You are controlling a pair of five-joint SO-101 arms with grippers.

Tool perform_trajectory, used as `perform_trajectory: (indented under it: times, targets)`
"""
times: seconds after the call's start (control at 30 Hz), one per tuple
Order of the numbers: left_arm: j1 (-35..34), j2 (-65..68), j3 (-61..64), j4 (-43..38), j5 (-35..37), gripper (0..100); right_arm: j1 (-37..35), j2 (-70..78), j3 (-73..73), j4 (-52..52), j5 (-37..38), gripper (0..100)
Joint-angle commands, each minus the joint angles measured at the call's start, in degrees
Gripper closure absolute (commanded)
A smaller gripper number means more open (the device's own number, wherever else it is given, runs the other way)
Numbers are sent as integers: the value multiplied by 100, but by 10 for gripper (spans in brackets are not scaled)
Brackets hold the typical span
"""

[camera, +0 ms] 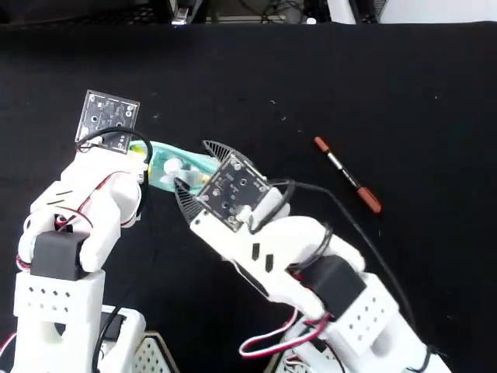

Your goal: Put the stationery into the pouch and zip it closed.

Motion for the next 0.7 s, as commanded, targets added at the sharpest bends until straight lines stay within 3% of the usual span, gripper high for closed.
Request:
perform_trajectory:
  times: [0.0,0.13,0.3,0.43,0.6,0.67]
  targets:
    - [-4,88,101,-26,-44,965,-44,-66,-391,62,53,801]
    - [-4,88,101,-26,-44,965,0,-66,-365,53,53,800]
    - [-4,88,101,-26,-44,965,659,-84,-409,53,44,800]
    - [-4,88,101,-26,-44,965,1916,-462,-901,97,-26,801]
    - [-4,88,92,-26,-44,965,4053,-365,-1525,527,-1196,802]
    - [-4,88,92,-26,-44,965,4695,207,-1596,844,-1292,802]
